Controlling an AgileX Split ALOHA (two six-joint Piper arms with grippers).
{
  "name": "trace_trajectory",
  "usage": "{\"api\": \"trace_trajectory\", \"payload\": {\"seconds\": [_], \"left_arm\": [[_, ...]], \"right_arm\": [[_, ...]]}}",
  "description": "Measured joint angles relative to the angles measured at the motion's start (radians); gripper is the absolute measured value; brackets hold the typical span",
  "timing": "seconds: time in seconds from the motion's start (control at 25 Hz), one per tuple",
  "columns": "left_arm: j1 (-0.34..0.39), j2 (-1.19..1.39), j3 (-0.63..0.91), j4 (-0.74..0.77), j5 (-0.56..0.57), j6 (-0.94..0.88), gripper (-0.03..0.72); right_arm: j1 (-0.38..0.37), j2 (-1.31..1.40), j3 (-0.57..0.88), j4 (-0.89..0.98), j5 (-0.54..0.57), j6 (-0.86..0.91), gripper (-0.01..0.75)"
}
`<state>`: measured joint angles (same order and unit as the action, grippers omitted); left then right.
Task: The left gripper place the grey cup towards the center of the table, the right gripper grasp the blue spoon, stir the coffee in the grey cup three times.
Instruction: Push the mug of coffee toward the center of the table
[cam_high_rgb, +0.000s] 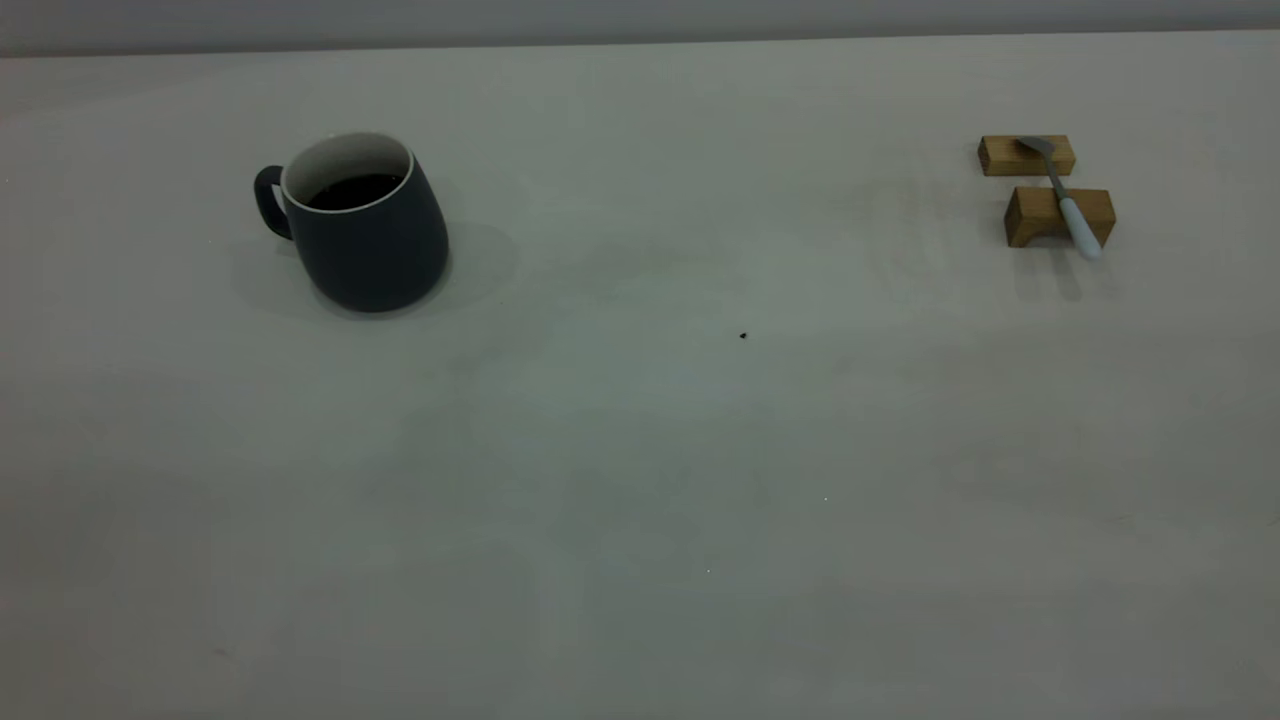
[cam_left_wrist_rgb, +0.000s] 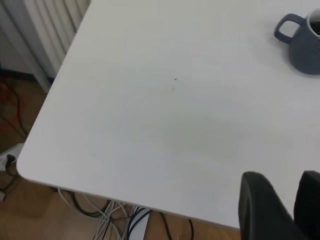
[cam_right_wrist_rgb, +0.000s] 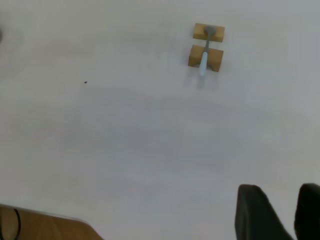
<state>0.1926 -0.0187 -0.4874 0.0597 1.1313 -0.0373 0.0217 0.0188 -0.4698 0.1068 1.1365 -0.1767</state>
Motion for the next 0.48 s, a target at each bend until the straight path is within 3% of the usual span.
{"api": "trace_trajectory", "payload": {"seconds": [0.16, 0.48], "left_arm": [[-0.041, 0.0, 0.0, 0.0, 0.0, 0.0, 0.242], [-0.234, 0.0, 0.0, 0.021, -0.001, -0.001, 0.243]], "right_arm": [[0.0, 0.0, 0.0, 0.0, 0.0, 0.0, 0.24], [0.0, 0.0, 0.0, 0.0, 0.0, 0.0, 0.24]]}}
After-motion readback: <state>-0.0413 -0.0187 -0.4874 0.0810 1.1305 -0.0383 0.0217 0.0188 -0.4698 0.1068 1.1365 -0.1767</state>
